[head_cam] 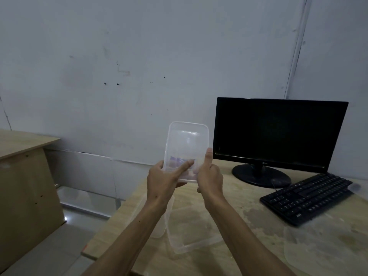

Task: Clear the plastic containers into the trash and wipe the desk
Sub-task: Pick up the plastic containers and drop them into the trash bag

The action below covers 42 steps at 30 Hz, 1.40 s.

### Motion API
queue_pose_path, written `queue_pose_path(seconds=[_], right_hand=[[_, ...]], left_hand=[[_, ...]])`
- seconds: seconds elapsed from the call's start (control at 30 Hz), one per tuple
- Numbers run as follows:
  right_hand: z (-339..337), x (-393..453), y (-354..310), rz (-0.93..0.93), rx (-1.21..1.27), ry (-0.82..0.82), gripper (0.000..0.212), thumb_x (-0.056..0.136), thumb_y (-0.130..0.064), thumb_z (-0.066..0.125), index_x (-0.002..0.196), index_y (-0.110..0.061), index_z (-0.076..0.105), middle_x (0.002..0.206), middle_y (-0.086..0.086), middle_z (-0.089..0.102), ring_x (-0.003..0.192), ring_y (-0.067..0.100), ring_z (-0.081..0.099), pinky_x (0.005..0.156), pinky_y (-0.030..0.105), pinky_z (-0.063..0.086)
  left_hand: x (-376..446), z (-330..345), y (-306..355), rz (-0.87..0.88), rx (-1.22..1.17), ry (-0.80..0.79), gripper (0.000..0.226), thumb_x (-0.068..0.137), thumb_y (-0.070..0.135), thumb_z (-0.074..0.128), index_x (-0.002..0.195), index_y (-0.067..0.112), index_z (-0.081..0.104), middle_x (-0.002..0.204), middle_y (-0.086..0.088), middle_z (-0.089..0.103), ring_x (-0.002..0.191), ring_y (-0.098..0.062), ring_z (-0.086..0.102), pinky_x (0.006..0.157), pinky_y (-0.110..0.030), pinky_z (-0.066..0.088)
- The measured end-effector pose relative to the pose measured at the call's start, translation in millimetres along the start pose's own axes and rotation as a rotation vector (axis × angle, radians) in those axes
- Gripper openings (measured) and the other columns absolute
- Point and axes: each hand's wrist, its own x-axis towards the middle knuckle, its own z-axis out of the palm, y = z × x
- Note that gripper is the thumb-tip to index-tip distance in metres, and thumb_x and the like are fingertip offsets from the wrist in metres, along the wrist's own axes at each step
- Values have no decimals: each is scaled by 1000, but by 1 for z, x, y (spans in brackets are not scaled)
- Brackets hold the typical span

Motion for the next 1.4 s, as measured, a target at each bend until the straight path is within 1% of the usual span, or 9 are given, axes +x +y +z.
queue_pose_path(seconds=[0.1,0.2,0.37,0.43,0.77,0.9,1.03,1.2,1.4], right_hand=[[-3,2,1,61,125,-59,81,102,-69,12,116,-10,66,97,14,72,63,20,63,45,24,48],[-5,1,5,46,185,-201,66,108,-56,16,120,-14,67,92,11,76,61,18,70,52,27,56],[-11,-1,8,101,40,-432,41,108,-43,38,116,-11,62,99,12,75,84,23,74,78,42,63],[-5,-3,10,80,-39,-512,37,106,-44,46,115,-12,62,101,9,75,88,21,74,77,39,64],[77,-33,11,-301,-402,-708,21,99,-35,61,95,-17,71,92,-1,75,90,16,71,81,35,57],[118,-54,21,-453,-538,-828,21,100,-33,60,98,-17,72,90,-4,71,84,12,65,67,21,47],[156,-69,41,-566,-623,-916,24,100,-36,61,105,-16,72,102,-2,71,94,14,64,84,33,55],[181,-77,59,-697,-694,-953,37,96,-44,64,119,-15,68,119,3,64,111,15,57,91,29,47],[184,-86,75,-793,-795,-923,43,101,-51,52,128,-18,63,132,-1,58,133,16,37,104,34,39]], left_hand=[[-4,-3,1,-38,-118,-73,62,67,35,90,115,5,66,100,-10,79,89,-23,78,78,-34,64],[-5,-6,0,-100,-176,-110,35,81,12,84,112,2,70,100,-12,80,93,-27,78,82,-33,63],[19,-41,2,-207,-203,40,34,84,30,82,106,5,75,100,-12,80,92,-28,77,81,-39,63],[29,-64,4,-243,-209,99,28,86,26,81,104,5,75,99,-12,80,93,-28,77,85,-43,63],[52,-228,-12,-234,-95,599,16,82,22,77,80,11,65,82,-11,64,66,-24,59,52,-29,53],[21,-293,-55,-287,-12,786,24,90,20,67,108,4,63,91,-8,62,70,-19,57,54,-28,52],[-15,-343,-113,-366,119,914,44,88,27,70,124,4,59,110,-11,63,82,-20,58,65,-34,50],[-52,-361,-189,-647,368,719,33,82,21,81,107,8,64,100,-13,71,88,-29,67,85,-48,61],[-95,-356,-262,-697,786,320,31,80,14,83,109,15,71,98,-3,67,95,-25,64,84,-34,52]])
